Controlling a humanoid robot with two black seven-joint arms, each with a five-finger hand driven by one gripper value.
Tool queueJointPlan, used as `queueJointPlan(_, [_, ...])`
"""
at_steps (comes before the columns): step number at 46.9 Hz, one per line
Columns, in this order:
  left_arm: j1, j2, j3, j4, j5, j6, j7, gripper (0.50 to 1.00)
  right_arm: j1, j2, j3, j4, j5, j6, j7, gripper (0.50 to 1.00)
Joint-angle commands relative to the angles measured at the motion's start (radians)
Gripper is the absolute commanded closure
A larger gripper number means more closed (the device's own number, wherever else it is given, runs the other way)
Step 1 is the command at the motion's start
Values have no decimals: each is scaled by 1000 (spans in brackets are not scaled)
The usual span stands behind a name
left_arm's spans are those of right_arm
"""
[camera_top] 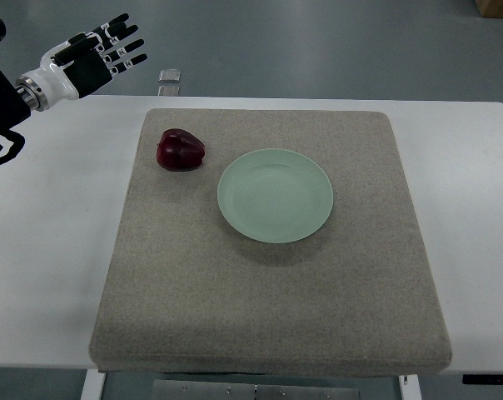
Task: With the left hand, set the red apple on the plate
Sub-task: 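Move the left hand forward toward the dark red apple, then lower the left hand over the red apple and close fingers around it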
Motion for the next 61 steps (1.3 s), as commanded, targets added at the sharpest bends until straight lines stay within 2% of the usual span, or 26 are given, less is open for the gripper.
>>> queueJointPlan(1, [0,7,3,5,4,-5,0,504,0,0,0,-1,1,-1,0,536])
queueJointPlan(8, [-3,19,35,5,55,-17,0,504,0,0,0,-1,1,1,0,536])
queueJointPlan(15, [-32,38,63,-1,285,-17,-16,504,0,0,0,-1,-1,-1,0,536])
queueJointPlan(24, [-52,91,61,-50,507,-17,-151,504,0,0,0,-1,1,1,0,536])
queueJointPlan(36, [-43,235,61,-317,886,-3,-325,504,0,0,0,1,1,-1,0,538])
queueJointPlan(42, [-38,254,61,-380,1075,12,-402,504,0,0,0,-1,-1,1,0,536])
queueJointPlan(49, [-38,252,67,-423,1306,85,-433,506,0,0,0,-1,1,-1,0,536])
queueJointPlan(58, [-40,245,132,-498,1644,337,-459,508,0,0,0,-1,1,-1,0,536])
queueJointPlan(61, [-43,237,153,-500,1701,374,-459,508,0,0,0,1,-1,-1,0,536])
